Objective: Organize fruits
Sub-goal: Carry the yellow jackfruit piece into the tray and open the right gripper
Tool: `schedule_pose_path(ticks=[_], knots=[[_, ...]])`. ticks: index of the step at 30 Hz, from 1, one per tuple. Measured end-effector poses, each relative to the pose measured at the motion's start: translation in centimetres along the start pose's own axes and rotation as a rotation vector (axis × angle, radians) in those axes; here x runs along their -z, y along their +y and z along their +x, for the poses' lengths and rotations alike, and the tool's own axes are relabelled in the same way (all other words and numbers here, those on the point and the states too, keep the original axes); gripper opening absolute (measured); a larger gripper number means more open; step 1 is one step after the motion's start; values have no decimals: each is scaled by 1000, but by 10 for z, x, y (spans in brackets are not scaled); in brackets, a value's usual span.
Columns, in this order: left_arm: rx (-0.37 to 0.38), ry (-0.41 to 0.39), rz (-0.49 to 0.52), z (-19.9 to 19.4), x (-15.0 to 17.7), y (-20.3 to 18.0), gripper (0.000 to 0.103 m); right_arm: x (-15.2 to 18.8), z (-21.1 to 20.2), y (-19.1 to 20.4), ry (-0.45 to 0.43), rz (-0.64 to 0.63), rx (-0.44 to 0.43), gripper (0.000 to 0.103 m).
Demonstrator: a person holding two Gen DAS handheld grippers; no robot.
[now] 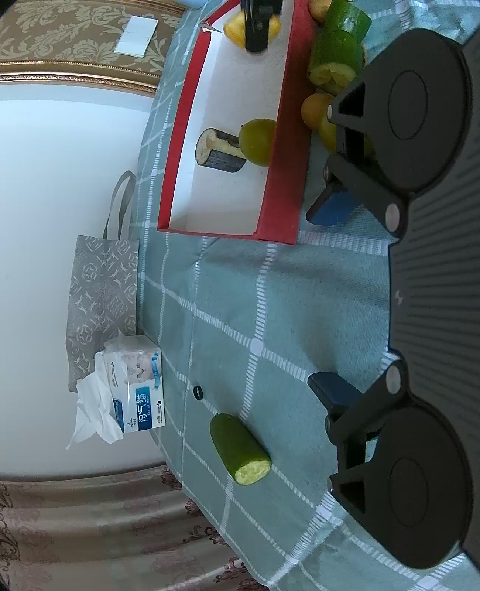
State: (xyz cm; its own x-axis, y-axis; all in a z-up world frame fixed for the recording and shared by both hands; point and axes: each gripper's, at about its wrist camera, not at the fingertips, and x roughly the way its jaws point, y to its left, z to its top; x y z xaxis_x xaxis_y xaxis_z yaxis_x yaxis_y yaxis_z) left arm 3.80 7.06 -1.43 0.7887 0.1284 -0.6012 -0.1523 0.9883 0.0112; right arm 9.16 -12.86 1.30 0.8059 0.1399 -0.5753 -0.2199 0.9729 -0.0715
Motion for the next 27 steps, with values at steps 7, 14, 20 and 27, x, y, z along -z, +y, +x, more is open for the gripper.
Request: schedule_pose_path(ticks=[7,14,20,27], knots=[[-2,1,1,2,-1,0,91,-6,28,1,45,16,37,24],[-1,1,1,2,-1,0,92,-8,22,-6,29,51,24,48],[-1,1,1,2,-1,0,92,0,-26,-26,-68,130,3,71],[5,-1,-6,1,-1,0,93,38,-84,-52,-196,198,113,80]])
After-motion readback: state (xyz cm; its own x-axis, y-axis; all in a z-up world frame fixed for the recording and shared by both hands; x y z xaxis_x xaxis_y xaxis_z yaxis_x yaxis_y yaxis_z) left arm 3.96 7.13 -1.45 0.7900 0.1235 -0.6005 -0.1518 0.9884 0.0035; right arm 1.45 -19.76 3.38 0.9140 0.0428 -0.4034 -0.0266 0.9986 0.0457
